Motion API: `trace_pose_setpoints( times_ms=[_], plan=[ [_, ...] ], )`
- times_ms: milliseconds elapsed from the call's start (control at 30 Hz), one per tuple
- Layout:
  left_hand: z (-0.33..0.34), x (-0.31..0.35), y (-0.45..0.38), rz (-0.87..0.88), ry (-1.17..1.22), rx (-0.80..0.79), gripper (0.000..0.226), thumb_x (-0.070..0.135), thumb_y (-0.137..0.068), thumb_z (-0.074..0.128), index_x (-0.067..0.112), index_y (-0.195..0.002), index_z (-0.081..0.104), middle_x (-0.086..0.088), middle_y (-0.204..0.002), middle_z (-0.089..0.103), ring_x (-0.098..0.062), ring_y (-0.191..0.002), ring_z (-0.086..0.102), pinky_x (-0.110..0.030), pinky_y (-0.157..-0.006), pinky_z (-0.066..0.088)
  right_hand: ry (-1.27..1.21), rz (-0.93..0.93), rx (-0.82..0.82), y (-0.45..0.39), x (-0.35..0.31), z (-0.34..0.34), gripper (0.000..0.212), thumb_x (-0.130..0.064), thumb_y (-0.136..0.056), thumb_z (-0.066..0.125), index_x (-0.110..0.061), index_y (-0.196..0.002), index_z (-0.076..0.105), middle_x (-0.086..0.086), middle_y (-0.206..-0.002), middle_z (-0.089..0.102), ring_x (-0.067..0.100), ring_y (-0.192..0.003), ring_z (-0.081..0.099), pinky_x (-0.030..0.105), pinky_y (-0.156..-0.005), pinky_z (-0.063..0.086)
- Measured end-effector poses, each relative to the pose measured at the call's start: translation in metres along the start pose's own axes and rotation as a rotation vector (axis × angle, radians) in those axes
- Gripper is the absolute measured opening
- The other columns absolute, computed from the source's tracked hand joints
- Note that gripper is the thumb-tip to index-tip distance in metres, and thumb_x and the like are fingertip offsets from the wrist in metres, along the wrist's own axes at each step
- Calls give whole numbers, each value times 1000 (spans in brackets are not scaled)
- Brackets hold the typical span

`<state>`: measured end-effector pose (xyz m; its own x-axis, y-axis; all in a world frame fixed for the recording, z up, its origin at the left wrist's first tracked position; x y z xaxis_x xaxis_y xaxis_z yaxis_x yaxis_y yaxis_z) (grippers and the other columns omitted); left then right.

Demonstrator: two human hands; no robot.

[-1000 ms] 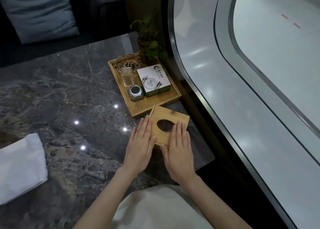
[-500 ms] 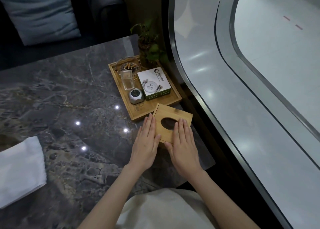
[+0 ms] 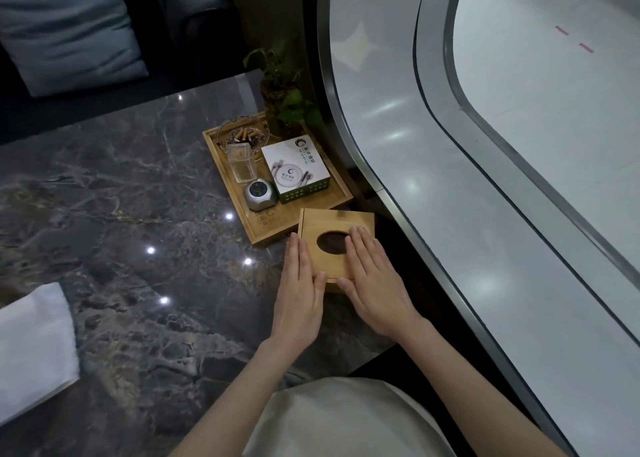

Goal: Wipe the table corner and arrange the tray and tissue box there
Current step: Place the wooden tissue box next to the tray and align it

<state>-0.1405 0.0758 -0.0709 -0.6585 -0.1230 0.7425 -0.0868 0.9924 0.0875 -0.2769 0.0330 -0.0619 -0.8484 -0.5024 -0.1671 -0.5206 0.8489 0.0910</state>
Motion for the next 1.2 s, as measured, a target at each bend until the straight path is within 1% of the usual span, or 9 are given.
trace_pose_setpoints(
  times_ms=[133,267,500,667,767,867,1000,1100,1200],
  plan=[
    [5,5,2,-31,29,14,62,33,-96,26,22,-137,-20,11,-146,-29,-6,-140,-16,-26,-115,4,-33,-69,1,-3,7,-5,64,-46,-96,13,-5,-144,7,8,-151,-3,20,-142,-6,25,-114,-14],
    [9,12,3,-58,80,32,63,31,-96,27,23,-134,-23,10,-144,-31,-6,-138,-19,-27,-116,3,-71,-79,-34,-7,10,-12,62,-43,-95,14,-9,-144,-3,1,-149,-15,13,-139,-19,26,-112,-17],
    [14,27,4,-102,144,55,66,27,-97,29,11,-141,-17,9,-143,-32,-9,-139,-21,-26,-115,-3,-128,-9,-66,-16,9,-14,61,-44,-97,11,-10,-146,0,6,-157,-4,9,-137,-18,24,-110,-16],
    [17,29,5,-98,181,61,67,25,-96,31,19,-133,-26,8,-144,-34,-11,-141,-18,-27,-115,-1,-188,-17,-60,-19,11,-15,61,-44,-95,10,-10,-146,4,5,-157,0,7,-137,-15,23,-111,-13],
    [16,29,5,-107,222,37,68,26,-97,30,17,-138,-23,6,-148,-33,-7,-140,-16,-24,-114,1,-206,-9,-51,-21,12,-18,58,-42,-98,13,-11,-146,7,4,-157,4,5,-137,-13,23,-111,-11],
    [8,18,5,-103,78,2,61,33,-97,24,16,-143,-11,7,-150,-27,-5,-138,-15,-26,-114,0,-277,40,9,-15,8,-19,56,-39,-99,20,-14,-147,6,-2,-156,1,2,-136,-13,21,-111,-11],
    [-11,-3,0,-35,-204,-2,54,50,-90,4,30,-139,-7,13,-148,-18,-5,-137,-21,-33,-113,-11,-438,186,165,12,-6,-9,58,-42,-98,20,-16,-147,3,-9,-151,-7,1,-140,-15,23,-115,-8],
    [-17,-14,-5,42,-238,-44,56,51,-87,1,32,-139,-8,14,-150,-16,-2,-138,-20,-33,-114,-11,-389,231,137,29,-17,3,62,-47,-95,16,-19,-144,-9,-8,-151,-16,2,-139,-21,28,-117,-9],
    [-17,-18,-6,99,-273,-81,55,48,-89,3,31,-140,-10,13,-151,-16,1,-137,-21,-31,-114,-11,-321,250,80,36,-25,11,64,-51,-92,9,-18,-141,-16,-3,-150,-21,8,-140,-23,27,-115,-14]
  ],
)
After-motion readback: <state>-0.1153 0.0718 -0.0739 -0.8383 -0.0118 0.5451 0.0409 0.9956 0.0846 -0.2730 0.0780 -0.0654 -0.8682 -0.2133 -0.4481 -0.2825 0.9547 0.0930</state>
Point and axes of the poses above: each hand's wrist, its own y-axis away from the middle knuckle, its own z-axis out of the palm, x = y × z, the point moved 1 cm from there along -y, towards the middle knuckle
